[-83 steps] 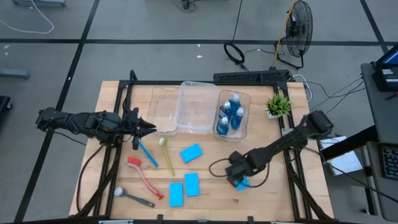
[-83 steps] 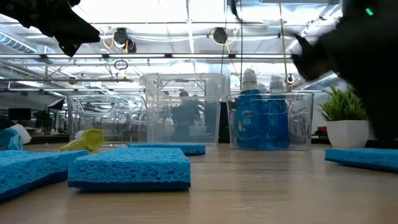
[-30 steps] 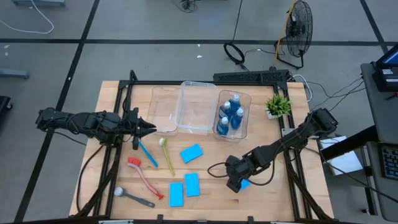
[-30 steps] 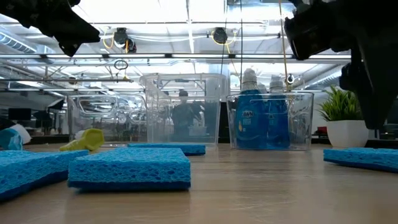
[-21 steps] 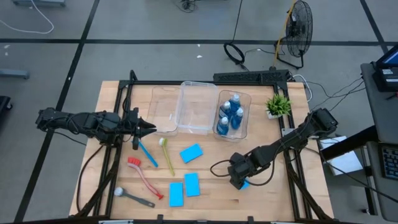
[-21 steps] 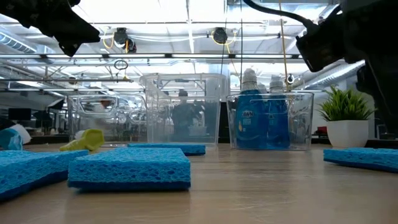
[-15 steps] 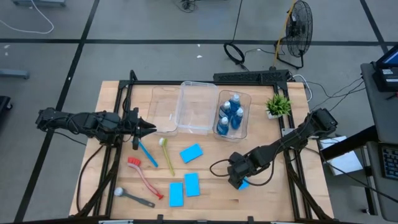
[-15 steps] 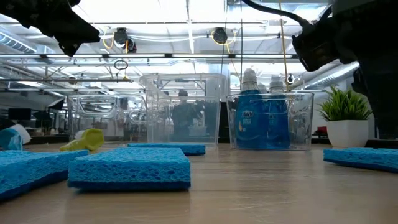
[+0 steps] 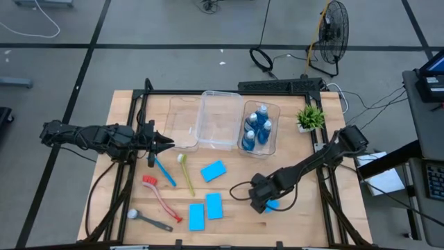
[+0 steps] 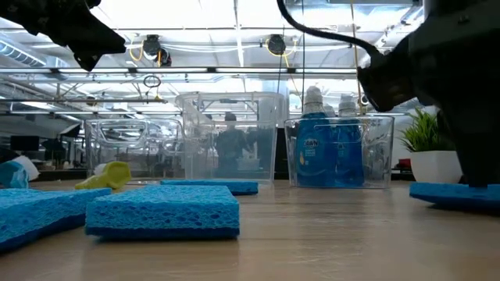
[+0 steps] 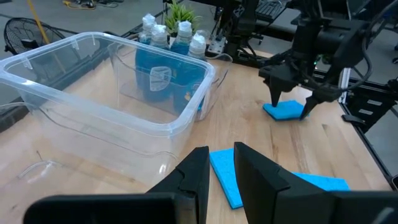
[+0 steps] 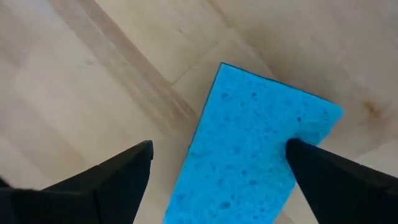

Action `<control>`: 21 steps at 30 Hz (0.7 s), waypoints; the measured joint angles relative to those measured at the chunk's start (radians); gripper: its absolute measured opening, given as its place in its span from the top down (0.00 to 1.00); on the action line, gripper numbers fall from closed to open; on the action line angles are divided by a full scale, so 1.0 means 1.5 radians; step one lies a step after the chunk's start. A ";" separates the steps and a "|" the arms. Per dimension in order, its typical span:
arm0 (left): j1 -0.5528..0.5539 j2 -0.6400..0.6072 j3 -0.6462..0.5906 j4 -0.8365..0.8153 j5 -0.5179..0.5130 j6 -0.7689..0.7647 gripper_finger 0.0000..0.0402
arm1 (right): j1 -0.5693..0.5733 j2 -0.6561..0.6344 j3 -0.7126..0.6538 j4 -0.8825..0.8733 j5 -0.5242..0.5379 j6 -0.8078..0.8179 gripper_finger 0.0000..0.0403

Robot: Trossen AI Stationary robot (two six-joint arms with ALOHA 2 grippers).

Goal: Pick & Place Kitchen Sink Supplies
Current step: Put the blue sponge into the left transparent bin

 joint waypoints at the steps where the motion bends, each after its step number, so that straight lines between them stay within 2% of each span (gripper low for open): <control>1: 0.000 0.000 0.000 0.000 0.000 0.000 0.81 | 0.000 0.007 0.001 0.000 0.000 -0.002 0.10; 21: 0.000 0.000 0.000 0.000 0.000 -0.002 0.81 | 0.001 0.019 -0.001 0.035 0.038 -0.029 0.10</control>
